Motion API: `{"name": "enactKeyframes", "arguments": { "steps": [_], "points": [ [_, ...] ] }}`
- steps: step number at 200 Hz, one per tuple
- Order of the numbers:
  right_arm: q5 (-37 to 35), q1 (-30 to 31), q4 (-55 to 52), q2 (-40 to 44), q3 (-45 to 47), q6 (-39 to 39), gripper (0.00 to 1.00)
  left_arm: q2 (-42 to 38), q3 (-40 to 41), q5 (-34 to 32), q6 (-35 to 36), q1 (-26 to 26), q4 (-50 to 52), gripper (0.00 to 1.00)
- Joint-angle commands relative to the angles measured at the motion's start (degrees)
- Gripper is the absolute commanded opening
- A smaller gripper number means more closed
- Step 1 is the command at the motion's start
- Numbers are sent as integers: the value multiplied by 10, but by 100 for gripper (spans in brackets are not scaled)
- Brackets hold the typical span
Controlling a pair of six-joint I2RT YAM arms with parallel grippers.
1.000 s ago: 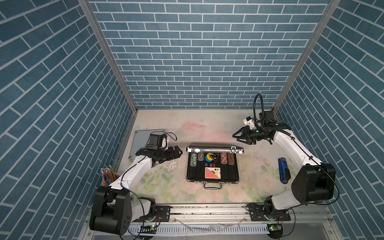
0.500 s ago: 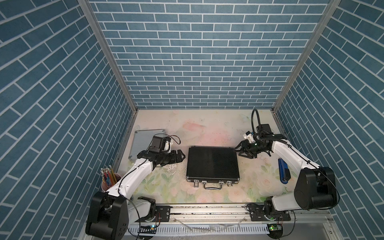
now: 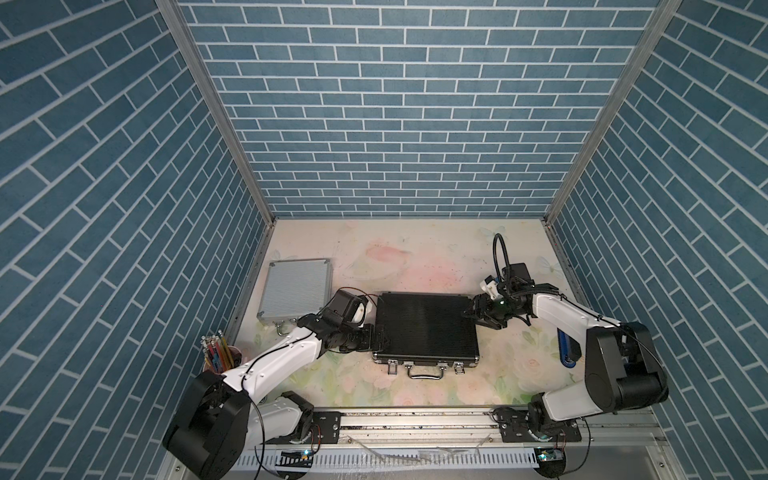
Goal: Close the poker set cases
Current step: Adjust the poker set case at the center of the board.
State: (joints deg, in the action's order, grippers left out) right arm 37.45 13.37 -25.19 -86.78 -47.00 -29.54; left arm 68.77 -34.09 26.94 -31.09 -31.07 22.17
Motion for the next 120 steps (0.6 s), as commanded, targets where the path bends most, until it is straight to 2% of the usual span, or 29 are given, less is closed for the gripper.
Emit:
{"name": "enactKeyframes", "arguments": {
  "steps": [1, 43, 77, 104, 120],
  "points": [
    [42, 29, 85, -38, -2, -29, 60, 27, 13, 23, -21, -20, -30, 95],
    [71, 80, 109, -111, -61, -33, 57, 57, 11, 33, -46, -40, -61, 94],
    [80, 97, 108, -169, -116, -24, 56, 63, -1, 23, -56, -42, -71, 94],
    [73, 103, 55, -214, -189, 9, 56, 86, -23, 19, -57, -52, -73, 94],
    [17, 101, -20, -220, -234, 44, 56, 99, -36, 14, -57, -61, -70, 94]
  ]
}}
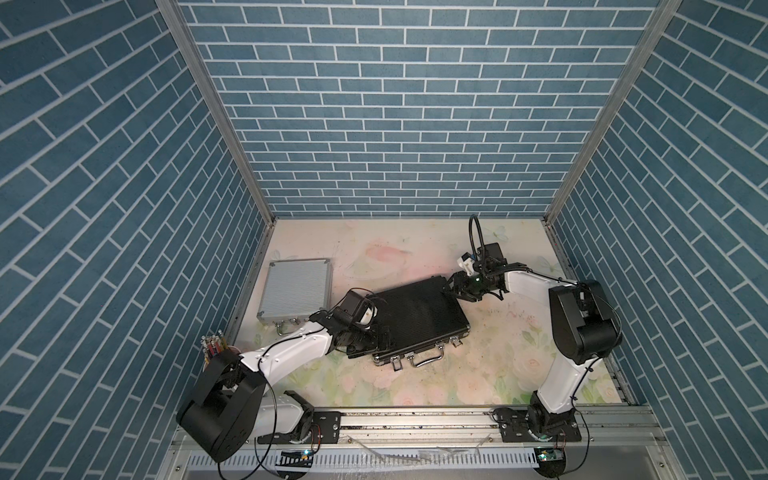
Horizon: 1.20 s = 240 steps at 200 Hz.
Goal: Close the poker set cases
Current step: Adjust the poker set case at the center of the board.
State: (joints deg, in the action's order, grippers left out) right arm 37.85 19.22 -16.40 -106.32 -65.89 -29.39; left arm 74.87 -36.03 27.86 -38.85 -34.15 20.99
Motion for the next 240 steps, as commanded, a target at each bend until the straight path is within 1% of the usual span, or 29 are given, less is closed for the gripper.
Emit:
{"name": "enactKeyframes", "arguments": {
  "steps": [1, 8, 21, 47, 67, 85, 103, 117, 130, 158, 193, 203, 240],
  "points": [
    [8, 43, -114, -24, -47, 45, 56, 38, -17, 4, 21, -31, -57, 94],
    [-29, 38, -147, -16, -60, 54, 56, 41, -22, 0, 20, -34, -54, 94],
    [-70, 24, -191, 8, -63, 58, 57, 44, -27, -9, 21, -40, -44, 94],
    [-122, -6, -251, 100, -17, 57, 58, 41, -26, -17, 18, -43, -40, 94],
    [-125, -14, -280, 175, 34, 46, 59, 43, -26, -17, 18, -45, -42, 94],
    [-106, -13, -283, 234, 84, 16, 59, 48, -29, -15, 18, -47, -42, 94],
    [-96, -12, -265, 282, 131, -23, 58, 52, -31, -14, 18, -49, -44, 94],
    [-87, -12, -233, 303, 162, -53, 58, 52, -32, -14, 18, -50, -45, 94],
    [-81, -10, -204, 301, 176, -68, 59, 54, -34, -13, 16, -51, -49, 94],
    [-88, -9, -144, 266, 179, -79, 59, 65, -37, -12, 18, -58, -49, 94],
    [-95, -8, -59, 228, 187, -101, 57, 63, -38, -30, 11, -63, -46, 94],
    [-100, -8, -40, 218, 190, -104, 55, 60, -52, -48, 8, -63, -37, 94],
    [-106, -6, 26, 191, 204, -120, 53, 39, -54, -126, -22, -63, -24, 94]
  ]
}}
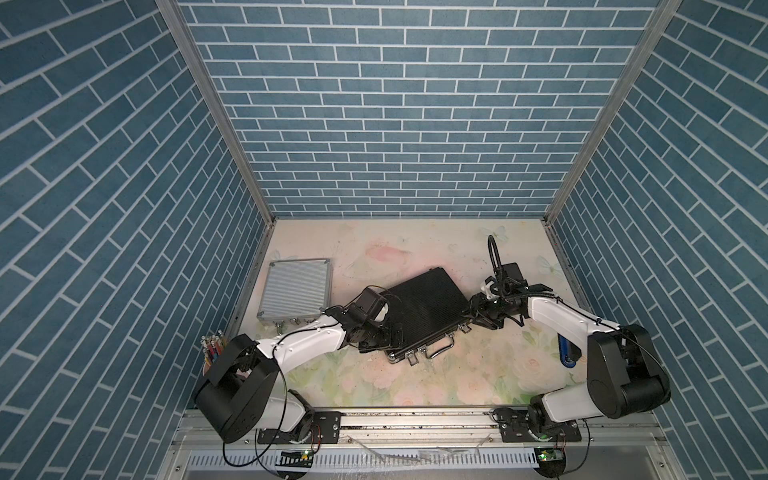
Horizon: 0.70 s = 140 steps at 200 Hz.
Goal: Close the poker set cases
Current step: Adjust the poker set case at the center of the board.
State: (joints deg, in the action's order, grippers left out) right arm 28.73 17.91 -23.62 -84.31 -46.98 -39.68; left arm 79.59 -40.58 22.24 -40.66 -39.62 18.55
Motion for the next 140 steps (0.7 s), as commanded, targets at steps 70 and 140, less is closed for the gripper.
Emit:
{"name": "enactKeyframes", "arguments": {
  "steps": [70, 140],
  "points": [
    [-19, 18, 131, -59, 15, -21, 52, -41, 18, -176, -121, -8, -23, 92],
    [-47, 18, 33, 29, 28, -6, 55, 2, 8, -192, -214, -10, 6, 77]
  ]
}}
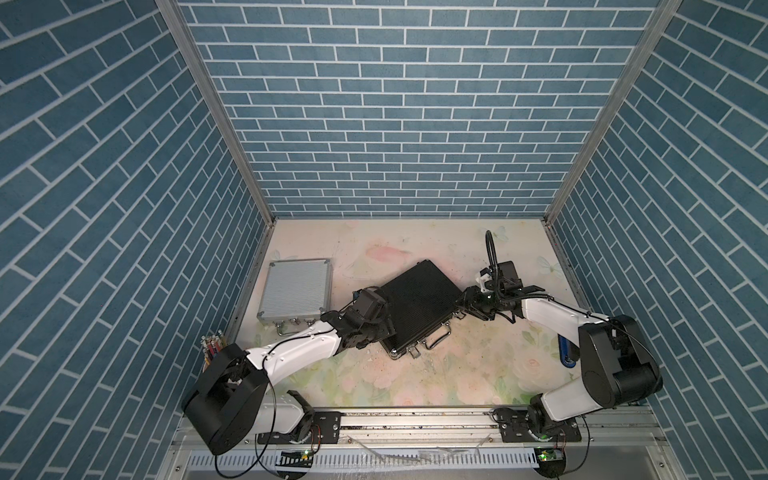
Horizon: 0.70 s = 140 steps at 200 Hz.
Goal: Close the poker set cases
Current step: Adjust the poker set case at the center of the board, then fasten the fastener on the poker set case.
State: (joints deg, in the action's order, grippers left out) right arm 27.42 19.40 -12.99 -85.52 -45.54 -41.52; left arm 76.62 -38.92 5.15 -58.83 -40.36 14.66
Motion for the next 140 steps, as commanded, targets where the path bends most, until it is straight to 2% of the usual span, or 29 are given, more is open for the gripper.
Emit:
{"name": "enactKeyframes", "arguments": {
  "steps": [1, 28, 80, 140],
  "points": [
    [-34, 2, -75, 43, 14, 13, 55, 32, -8, -21, -32, -2, 45, 77],
    [-34, 3, -110, 94, 26, 6, 55, 39, -9, -19, -37, -2, 55, 69],
    [-5, 21, -105, 151, 34, -37, 52, 58, -15, -7, -39, -2, 54, 66],
    [-4, 24, -60, 114, 29, -45, 30, 63, -24, -1, -34, -2, 57, 66]
  ]
}}
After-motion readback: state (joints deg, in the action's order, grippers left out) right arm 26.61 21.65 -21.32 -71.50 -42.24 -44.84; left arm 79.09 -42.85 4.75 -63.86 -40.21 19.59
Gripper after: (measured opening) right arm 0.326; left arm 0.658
